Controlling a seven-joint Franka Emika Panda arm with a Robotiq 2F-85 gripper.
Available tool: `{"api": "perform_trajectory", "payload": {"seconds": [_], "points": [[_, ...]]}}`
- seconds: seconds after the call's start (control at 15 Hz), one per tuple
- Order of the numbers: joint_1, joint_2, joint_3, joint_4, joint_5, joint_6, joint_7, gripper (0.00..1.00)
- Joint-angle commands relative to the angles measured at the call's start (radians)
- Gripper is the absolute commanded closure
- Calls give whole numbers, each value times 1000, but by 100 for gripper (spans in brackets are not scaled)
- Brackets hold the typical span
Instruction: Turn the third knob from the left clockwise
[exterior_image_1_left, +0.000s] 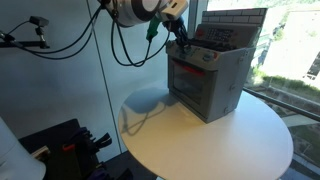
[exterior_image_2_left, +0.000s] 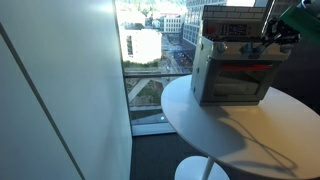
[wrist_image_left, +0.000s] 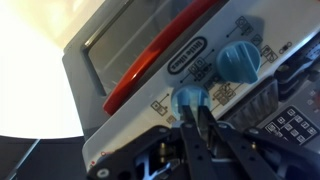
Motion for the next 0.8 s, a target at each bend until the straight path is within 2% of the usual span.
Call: {"api": "perform_trajectory", "payload": {"seconds": [0.0, 0.2, 0.27, 0.33, 0.4, 0.73], "points": [[-9, -51, -31, -37, -36, 43, 93, 96], [-9, -56, -33, -47, -51, 58, 134, 96], [-8, -54, -31, -48, -58, 63, 142, 63], [-8, -58, -28, -50, -54, 63, 134, 62], [-9, -63, -33, -51, -55, 71, 130, 56], [-10, -123, -37, -74, -29, 40, 78, 16]]}}
